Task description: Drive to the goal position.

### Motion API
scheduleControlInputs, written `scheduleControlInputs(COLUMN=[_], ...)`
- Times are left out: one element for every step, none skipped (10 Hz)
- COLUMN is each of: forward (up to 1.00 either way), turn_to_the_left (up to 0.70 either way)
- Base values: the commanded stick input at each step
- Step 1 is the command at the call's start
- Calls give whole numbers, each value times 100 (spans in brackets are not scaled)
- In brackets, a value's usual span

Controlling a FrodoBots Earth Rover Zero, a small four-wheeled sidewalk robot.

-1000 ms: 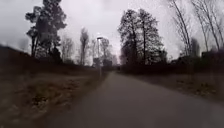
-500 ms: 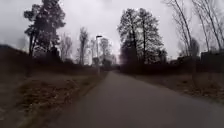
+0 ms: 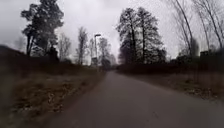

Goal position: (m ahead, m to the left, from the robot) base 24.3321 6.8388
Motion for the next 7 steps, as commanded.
scheduleControlInputs(forward=[70,70,70,70,70,70,70], turn_to_the_left=[0,0,0,0,0,0,0])
